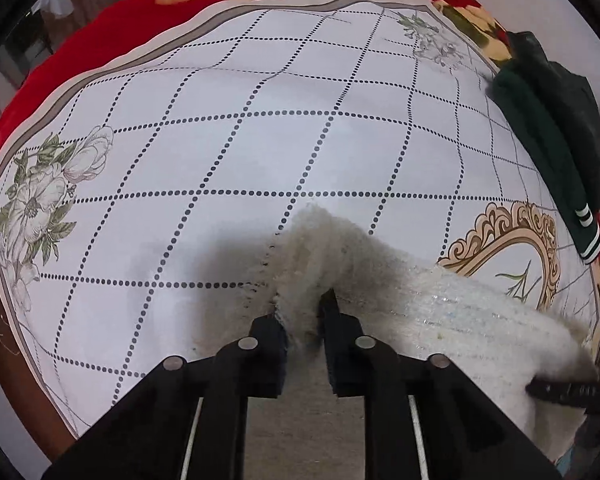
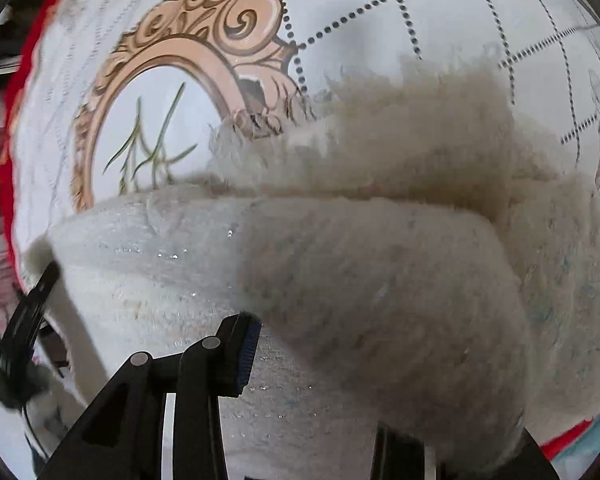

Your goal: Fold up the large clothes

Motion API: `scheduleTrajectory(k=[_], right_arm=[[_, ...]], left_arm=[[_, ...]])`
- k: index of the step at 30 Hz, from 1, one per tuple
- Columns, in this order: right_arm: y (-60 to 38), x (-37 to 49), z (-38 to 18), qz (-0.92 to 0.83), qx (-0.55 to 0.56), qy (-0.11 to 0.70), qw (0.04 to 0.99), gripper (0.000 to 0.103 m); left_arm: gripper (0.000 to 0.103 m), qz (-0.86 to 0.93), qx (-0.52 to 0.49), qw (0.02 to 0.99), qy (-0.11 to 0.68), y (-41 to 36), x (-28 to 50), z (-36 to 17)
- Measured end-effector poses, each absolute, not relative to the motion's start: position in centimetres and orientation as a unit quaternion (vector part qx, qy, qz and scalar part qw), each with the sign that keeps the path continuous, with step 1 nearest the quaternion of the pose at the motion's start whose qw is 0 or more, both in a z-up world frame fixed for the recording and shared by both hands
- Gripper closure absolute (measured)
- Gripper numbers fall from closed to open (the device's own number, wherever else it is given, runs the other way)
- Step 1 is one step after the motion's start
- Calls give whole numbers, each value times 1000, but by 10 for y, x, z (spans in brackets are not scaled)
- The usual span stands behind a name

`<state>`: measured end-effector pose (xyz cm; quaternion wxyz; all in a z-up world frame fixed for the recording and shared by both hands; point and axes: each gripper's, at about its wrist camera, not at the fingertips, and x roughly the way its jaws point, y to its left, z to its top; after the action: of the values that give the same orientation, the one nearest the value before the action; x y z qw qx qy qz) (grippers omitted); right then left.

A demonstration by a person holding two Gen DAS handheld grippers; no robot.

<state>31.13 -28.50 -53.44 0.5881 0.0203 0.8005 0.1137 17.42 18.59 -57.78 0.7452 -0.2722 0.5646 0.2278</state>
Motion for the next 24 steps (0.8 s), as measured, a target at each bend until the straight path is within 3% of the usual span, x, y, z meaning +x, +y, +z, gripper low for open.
scheduleTrajectory(k=[5,7,8,9,12,19,24], right_arm=[[-285,314,-508,126,7,809,575,63],[-294,309,-487,142,21,795,589,63],[-301,304,-474,151,31,787,597,63],[-308,297,-461,162,44,781,602,63],[-328,275,-440,183,76,772,604,51],[-366,240,-456,160,93,768,613,51],[-368,236,-492,156,122,772,604,51]], left_arm=[[82,218,-300,758,536,186,155,-536],[55,230,-318,763,514,183,128,-514],[23,233,-326,763,507,181,115,-508],[8,236,-336,763,500,178,101,-503],[8,254,-374,740,498,165,59,-503],[8,267,-556,639,459,126,-19,-570],[10,290,-559,649,427,123,9,-586]])
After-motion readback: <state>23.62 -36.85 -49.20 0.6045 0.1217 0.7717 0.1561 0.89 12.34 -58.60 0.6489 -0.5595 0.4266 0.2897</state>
